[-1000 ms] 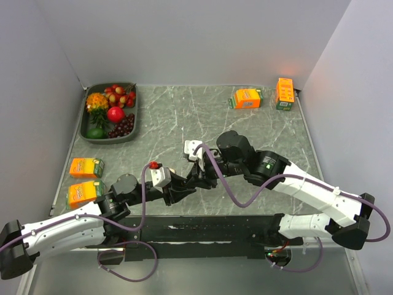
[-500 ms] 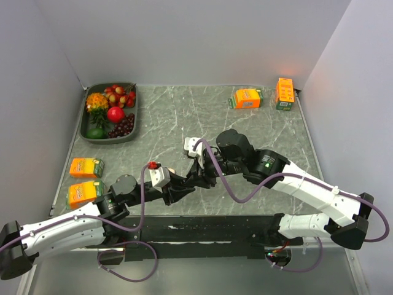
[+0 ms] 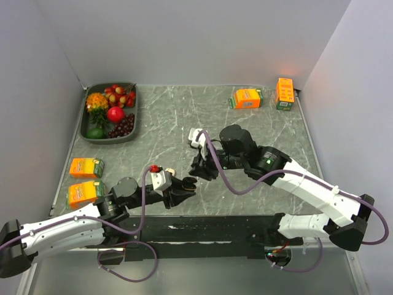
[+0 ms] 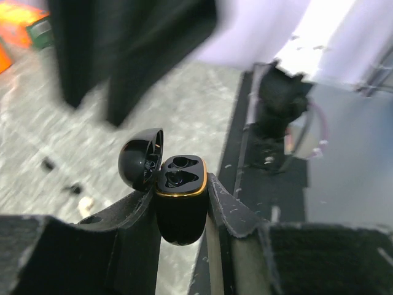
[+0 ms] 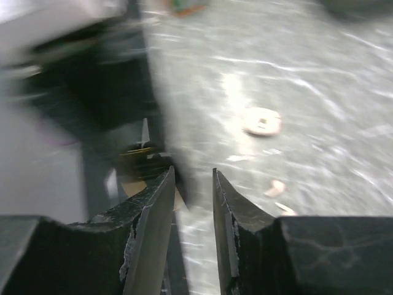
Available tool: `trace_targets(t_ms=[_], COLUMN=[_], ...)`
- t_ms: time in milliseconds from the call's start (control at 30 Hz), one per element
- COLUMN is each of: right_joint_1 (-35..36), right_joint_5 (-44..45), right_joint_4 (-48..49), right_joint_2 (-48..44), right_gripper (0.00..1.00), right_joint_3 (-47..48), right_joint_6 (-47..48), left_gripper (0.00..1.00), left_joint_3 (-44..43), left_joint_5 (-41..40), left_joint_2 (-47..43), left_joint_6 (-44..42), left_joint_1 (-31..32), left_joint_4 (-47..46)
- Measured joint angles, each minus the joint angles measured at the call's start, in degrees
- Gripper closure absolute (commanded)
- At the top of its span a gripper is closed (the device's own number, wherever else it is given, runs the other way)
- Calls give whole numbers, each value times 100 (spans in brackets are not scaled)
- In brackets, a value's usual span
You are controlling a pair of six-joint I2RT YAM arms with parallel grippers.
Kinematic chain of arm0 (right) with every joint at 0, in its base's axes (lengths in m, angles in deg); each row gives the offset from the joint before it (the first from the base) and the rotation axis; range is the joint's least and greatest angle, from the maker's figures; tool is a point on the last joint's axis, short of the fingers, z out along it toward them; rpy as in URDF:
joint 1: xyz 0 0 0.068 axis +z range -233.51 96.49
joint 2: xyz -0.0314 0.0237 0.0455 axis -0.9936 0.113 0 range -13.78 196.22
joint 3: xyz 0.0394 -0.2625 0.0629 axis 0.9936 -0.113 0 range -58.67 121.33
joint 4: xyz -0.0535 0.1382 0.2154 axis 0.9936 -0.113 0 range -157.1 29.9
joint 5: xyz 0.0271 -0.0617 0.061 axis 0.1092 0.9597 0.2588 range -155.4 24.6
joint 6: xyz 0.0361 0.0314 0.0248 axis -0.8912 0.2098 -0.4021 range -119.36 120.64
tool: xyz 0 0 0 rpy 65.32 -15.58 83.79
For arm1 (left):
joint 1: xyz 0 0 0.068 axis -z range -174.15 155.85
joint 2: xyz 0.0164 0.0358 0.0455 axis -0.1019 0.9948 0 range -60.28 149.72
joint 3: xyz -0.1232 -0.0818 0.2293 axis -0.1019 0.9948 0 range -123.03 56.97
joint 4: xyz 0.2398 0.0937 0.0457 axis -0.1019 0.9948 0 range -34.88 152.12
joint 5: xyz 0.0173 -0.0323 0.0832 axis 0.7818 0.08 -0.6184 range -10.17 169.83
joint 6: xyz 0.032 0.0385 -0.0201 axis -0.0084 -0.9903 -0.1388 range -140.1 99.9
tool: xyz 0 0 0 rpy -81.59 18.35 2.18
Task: Insert the wireless bluetooth earbuds into the charging case
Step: Adjust the charging case on the charging case, then pick up the earbud from the center of the board.
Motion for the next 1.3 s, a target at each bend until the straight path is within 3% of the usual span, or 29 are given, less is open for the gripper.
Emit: trace_targets(t_ms=[267, 467, 600, 733, 900, 1067, 1300], right_joint_1=[-168, -168, -223, -1078, -2225, -2269, -2363], right_joint_5=[535, 719, 1370, 1751, 1740, 1917, 2184], right_joint_4=[-7, 70, 243, 323, 444, 470, 905], right_joint_2=[61, -103, -437, -551, -201, 382, 1292], right_gripper=[59, 50, 46, 48, 53, 57, 55], right_joint_3=[0, -22, -33, -42, -485, -1045, -1377], right_joint_6=[26, -50, -378, -1189, -2398, -3056, -3353], left_gripper=[99, 99, 99, 99, 99, 99, 99], left_joint_3=[0, 0, 24, 243, 496, 699, 704], left_joint_5=[256, 212, 55, -350, -1086, -1639, -1757], left_joint_2=[-120, -118, -129, -240, -146, 173, 219], left_joint_6=[0, 2, 2, -85, -393, -682, -874], left_joint_1=[155, 155, 155, 164, 164, 164, 164], left_joint_4=[-378, -396, -450, -614, -1080, -1788, -2111])
